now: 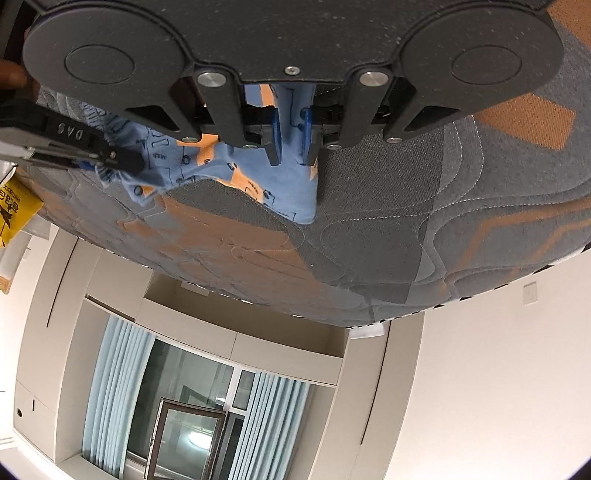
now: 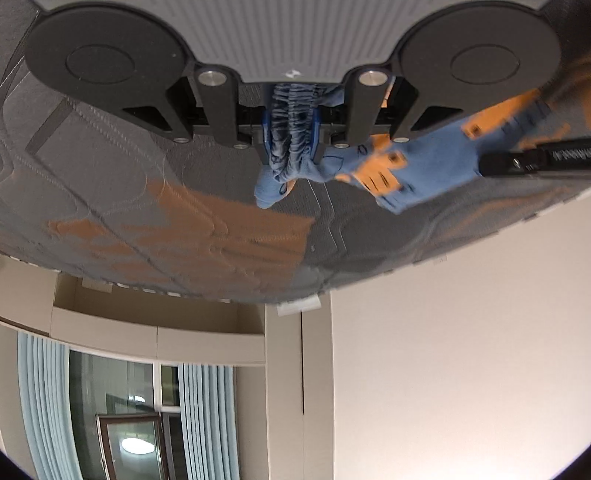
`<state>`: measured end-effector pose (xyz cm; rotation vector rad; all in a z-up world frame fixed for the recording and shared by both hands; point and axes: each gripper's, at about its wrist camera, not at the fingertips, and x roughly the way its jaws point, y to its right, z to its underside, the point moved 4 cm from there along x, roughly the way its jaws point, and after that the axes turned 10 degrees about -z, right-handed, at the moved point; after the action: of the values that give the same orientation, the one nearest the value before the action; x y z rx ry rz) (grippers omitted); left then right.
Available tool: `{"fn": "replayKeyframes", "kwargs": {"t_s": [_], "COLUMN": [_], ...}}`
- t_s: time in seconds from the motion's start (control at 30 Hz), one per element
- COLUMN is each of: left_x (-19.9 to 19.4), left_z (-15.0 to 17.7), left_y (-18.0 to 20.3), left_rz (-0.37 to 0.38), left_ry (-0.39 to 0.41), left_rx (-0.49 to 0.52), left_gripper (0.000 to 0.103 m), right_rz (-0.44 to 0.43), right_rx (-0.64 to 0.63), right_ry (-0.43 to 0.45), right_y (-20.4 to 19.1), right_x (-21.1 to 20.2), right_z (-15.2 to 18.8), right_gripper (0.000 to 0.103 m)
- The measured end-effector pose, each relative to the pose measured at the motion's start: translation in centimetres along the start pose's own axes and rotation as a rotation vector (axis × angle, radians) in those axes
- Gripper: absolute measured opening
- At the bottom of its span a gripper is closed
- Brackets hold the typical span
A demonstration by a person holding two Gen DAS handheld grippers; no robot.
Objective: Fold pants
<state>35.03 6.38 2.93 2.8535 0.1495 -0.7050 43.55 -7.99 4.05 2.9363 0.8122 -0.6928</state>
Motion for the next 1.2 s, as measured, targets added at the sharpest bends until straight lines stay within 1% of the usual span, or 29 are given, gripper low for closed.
{"fn": "replayKeyframes", "kwargs": {"t_s": [0.13, 0.33, 0.43, 0.47, 0.5, 0.53, 0.57, 0.6, 0.63, 0.7, 0.73, 0.8, 0.83, 0.9, 0.93, 1.0, 1.03, 1.07, 1.1, 1.2], "left_x": [0.0, -0.2, -0.3, -0.3, -0.4, -0.6, -0.8, -1.1, -1.6, -2.8, -3.5, -5.2, -6.0, -7.6, -8.3, -10.0, -10.7, -11.6, -12.4, -14.5], "left_z": [0.2, 0.1, 0.1, 0.1, 0.1, 0.1, 0.0, 0.0, 0.0, -0.1, -0.2, -0.2, -0.2, 0.0, 0.1, 0.5, 0.7, 0.9, 1.1, 2.0], "left_y": [0.3, 0.5, 0.5, 0.5, 0.5, 0.6, 0.5, 0.6, 0.6, 0.6, 0.6, 0.6, 0.6, 0.4, 0.4, 0.3, 0.3, 0.3, 0.4, 0.3], "left_rz": [-0.008, -0.015, -0.017, -0.018, -0.020, -0.025, -0.029, -0.034, -0.037, -0.040, -0.041, -0.047, -0.049, -0.050, -0.047, -0.047, -0.053, -0.059, -0.066, -0.073], "left_ry": [0.003, 0.003, 0.005, 0.006, 0.007, 0.009, 0.011, 0.013, 0.018, 0.030, 0.037, 0.059, 0.066, 0.074, 0.077, 0.088, 0.097, 0.106, 0.113, 0.111], "left_rx": [0.017, 0.022, 0.021, 0.021, 0.020, 0.019, 0.018, 0.018, 0.018, 0.021, 0.022, 0.024, 0.024, 0.018, 0.016, 0.017, 0.021, 0.025, 0.030, 0.030], "left_gripper": [0.014, 0.018, 0.021, 0.026, 0.035, 0.039, 0.047, 0.054, 0.057, 0.067, 0.070, 0.081, 0.083, 0.088, 0.090, 0.099, 0.101, 0.102, 0.102, 0.102], "right_rz": [-0.007, -0.012, -0.009, -0.007, -0.005, -0.002, 0.001, 0.004, 0.006, 0.008, 0.012, 0.014, 0.014, 0.016, 0.015, 0.010, 0.009, 0.010, 0.011, 0.022], "right_rx": [0.027, 0.044, 0.054, 0.055, 0.057, 0.061, 0.065, 0.071, 0.076, 0.085, 0.088, 0.087, 0.085, 0.087, 0.093, 0.100, 0.103, 0.106, 0.109, 0.118], "right_ry": [-0.013, -0.015, -0.013, -0.013, -0.013, -0.012, -0.010, -0.009, -0.004, 0.014, 0.023, 0.043, 0.054, 0.074, 0.084, 0.103, 0.114, 0.123, 0.132, 0.147], "right_y": [0.7, 1.2, 1.3, 1.4, 1.4, 1.5, 1.5, 1.6, 1.6, 1.4, 1.1, 0.6, 0.3, -0.4, -0.7, -1.4, -1.8, -2.1, -2.4, -3.3], "right_x": [0.2, 0.1, -0.1, -0.1, -0.2, -0.3, -0.5, -0.7, -1.2, -2.4, -3.2, -4.8, -5.8, -7.7, -8.8, -10.5, -11.6, -12.4, -13.2, -15.6], "right_z": [0.7, 0.7, 0.9, 0.9, 0.9, 1.0, 1.0, 1.0, 1.0, 0.9, 0.9, 0.8, 0.7, 0.7, 0.8, 1.0, 1.2, 1.3, 1.4, 2.1], "right_gripper": [0.023, 0.025, 0.029, 0.032, 0.035, 0.036, 0.041, 0.048, 0.050, 0.058, 0.061, 0.071, 0.073, 0.083, 0.085, 0.093, 0.095, 0.100, 0.102, 0.103]}}
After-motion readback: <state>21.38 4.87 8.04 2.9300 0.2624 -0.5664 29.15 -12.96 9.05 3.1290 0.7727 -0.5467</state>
